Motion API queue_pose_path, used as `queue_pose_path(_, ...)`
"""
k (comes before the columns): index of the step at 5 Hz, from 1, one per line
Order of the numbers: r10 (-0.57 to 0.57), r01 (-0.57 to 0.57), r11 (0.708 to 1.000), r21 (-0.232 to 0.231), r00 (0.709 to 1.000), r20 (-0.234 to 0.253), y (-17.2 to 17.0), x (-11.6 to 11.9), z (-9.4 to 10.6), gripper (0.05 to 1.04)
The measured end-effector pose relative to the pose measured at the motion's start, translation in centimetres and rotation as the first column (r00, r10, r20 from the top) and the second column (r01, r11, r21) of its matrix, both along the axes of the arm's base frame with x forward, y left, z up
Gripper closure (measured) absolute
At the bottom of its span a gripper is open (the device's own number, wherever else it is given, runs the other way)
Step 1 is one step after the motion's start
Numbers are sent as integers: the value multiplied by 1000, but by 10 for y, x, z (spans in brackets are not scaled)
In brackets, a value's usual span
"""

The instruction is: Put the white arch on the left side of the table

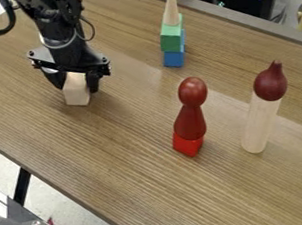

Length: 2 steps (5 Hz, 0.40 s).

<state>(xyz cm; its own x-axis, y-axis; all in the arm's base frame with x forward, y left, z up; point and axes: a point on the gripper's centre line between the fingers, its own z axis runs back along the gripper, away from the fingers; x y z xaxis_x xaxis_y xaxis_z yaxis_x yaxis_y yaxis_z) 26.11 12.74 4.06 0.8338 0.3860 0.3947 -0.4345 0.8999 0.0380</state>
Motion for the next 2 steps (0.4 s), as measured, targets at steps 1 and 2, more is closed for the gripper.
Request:
queue_pose_path(1, 2, -3, 999, -54, 999, -33, -6, -1, 1, 80)
queue_pose_path(2, 9, -11, 995, -94, 1000, -26, -10, 4, 21, 83)
